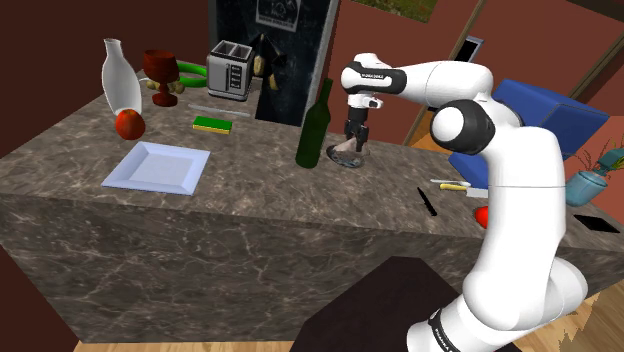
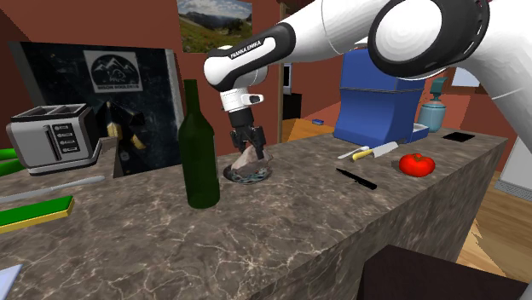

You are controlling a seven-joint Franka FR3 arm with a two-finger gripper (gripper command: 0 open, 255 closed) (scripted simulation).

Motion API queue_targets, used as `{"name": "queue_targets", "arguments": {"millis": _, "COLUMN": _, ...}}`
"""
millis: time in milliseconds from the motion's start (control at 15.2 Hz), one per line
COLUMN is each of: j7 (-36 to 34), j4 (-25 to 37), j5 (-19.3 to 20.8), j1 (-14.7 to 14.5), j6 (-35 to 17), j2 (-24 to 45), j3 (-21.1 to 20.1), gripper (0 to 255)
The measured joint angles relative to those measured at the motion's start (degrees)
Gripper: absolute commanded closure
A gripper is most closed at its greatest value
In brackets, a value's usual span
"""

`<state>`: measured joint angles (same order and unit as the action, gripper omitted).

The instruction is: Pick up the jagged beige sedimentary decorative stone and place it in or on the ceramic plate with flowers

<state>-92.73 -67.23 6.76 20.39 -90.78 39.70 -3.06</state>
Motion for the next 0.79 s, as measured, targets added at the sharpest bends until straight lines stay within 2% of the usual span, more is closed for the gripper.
{"name": "queue_targets", "arguments": {"millis": 66, "j7": 0.0, "j4": 0.0, "j5": 0.0, "j1": 0.0, "j6": 0.0, "j2": 0.0, "j3": 0.0, "gripper": 255}}
{"name": "queue_targets", "arguments": {"millis": 132, "j7": 0.0, "j4": 0.0, "j5": 0.0, "j1": 0.0, "j6": 0.0, "j2": 0.0, "j3": 0.0, "gripper": 0}}
{"name": "queue_targets", "arguments": {"millis": 528, "j7": 0.0, "j4": 0.0, "j5": 0.0, "j1": 0.0, "j6": 0.0, "j2": 0.0, "j3": 0.0, "gripper": 0}}
{"name": "queue_targets", "arguments": {"millis": 660, "j7": 0.2, "j4": 3.8, "j5": 0.0, "j1": -0.2, "j6": 2.8, "j2": 0.9, "j3": 0.0, "gripper": 0}}
{"name": "queue_targets", "arguments": {"millis": 792, "j7": 0.5, "j4": 11.0, "j5": 0.0, "j1": -0.6, "j6": 7.7, "j2": 3.1, "j3": 0.1, "gripper": 0}}
